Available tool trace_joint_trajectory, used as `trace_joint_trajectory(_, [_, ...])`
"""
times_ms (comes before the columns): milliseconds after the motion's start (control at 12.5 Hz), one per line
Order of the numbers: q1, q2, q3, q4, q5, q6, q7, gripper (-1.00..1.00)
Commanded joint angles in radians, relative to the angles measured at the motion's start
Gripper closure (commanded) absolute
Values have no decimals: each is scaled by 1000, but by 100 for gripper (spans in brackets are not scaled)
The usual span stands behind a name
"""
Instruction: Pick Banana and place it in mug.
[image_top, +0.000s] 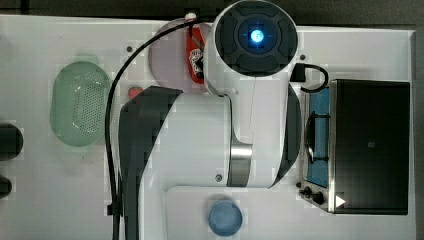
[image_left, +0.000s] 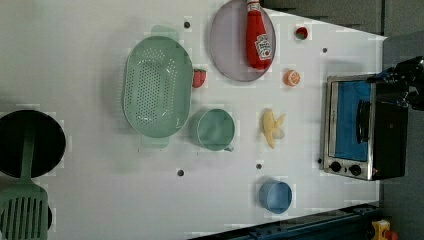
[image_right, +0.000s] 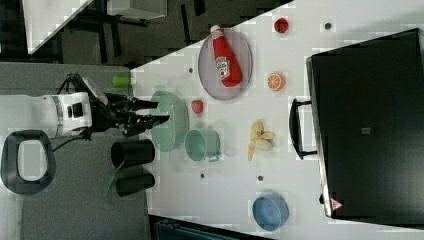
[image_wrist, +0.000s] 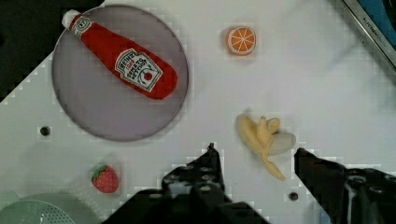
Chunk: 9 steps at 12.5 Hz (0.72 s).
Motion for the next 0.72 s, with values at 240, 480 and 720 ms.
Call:
trace_joint_trajectory(240, [-10,-342,-24,-221,-30,-146,29,-100])
trace_joint_trajectory(480, [-9,-309,-22,-326,-30,-62,-79,-100])
trace_joint_trajectory(720, [-9,-244,-22,-447,-30,133,-300,-100])
